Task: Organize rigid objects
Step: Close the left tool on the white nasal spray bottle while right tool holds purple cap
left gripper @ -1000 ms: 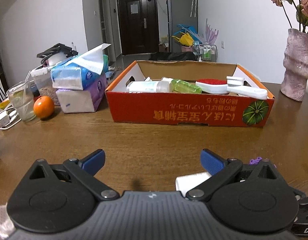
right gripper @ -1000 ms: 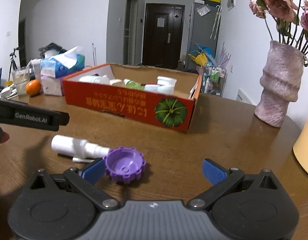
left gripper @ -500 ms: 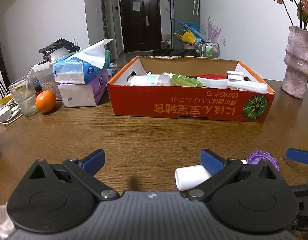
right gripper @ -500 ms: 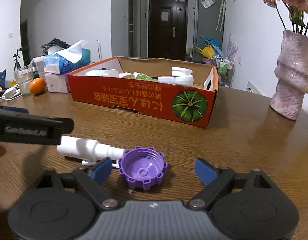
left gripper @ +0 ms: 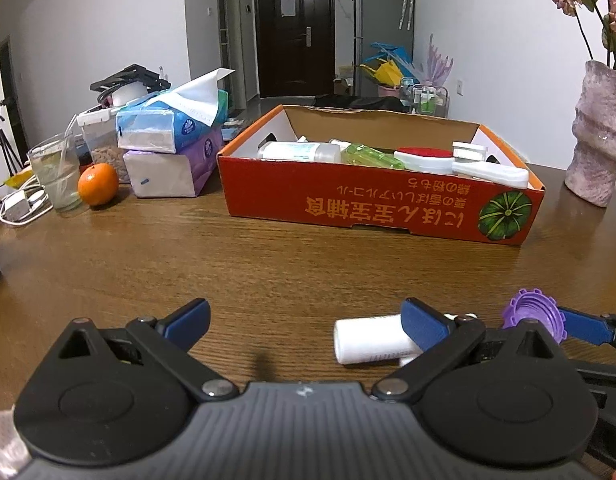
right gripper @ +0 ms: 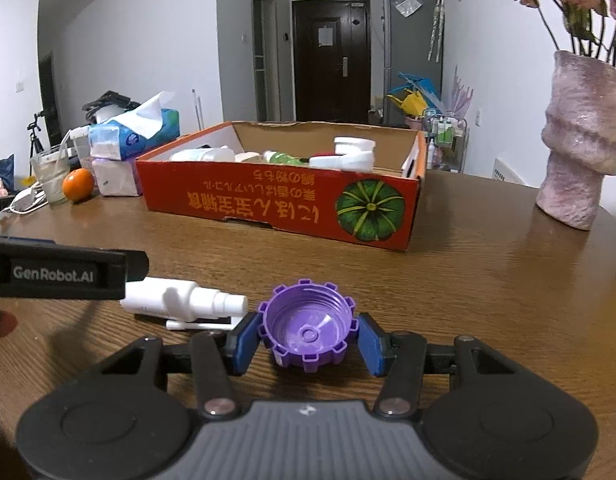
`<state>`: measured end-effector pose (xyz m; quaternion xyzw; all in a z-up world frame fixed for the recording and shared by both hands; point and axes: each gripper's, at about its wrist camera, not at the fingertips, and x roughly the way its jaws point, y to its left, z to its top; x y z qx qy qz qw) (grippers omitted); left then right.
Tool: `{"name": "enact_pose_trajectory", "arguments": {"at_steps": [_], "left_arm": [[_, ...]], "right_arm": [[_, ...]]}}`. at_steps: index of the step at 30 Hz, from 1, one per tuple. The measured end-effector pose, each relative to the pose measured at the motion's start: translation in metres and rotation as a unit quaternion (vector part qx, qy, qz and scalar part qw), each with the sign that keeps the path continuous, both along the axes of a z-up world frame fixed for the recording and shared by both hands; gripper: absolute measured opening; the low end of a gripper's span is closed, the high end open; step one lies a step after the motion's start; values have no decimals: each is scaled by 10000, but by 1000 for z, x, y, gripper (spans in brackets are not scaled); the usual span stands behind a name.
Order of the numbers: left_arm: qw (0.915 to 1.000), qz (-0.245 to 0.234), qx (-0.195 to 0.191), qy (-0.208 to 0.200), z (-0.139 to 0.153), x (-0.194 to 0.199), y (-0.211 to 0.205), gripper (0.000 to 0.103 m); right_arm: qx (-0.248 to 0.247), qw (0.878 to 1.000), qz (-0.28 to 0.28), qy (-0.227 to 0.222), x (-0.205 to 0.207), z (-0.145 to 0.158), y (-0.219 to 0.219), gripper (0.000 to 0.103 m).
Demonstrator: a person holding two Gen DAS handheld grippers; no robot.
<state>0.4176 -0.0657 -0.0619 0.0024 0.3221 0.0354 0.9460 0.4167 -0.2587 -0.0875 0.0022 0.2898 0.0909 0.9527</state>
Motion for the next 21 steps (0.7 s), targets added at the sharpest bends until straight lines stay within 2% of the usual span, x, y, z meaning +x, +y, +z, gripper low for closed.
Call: {"name": "enact_pose_trajectory", "arguments": {"at_steps": [10, 21], "left_arm": [[9997, -11, -233, 7, -2, -3, -23, 103], [9995, -17, -280, 112, -11, 2, -54, 103]], "right_arm": [[69, 9994, -334, -62, -6, 2, -30, 52], [139, 9981, -599, -65, -10, 2, -70, 52]]}}
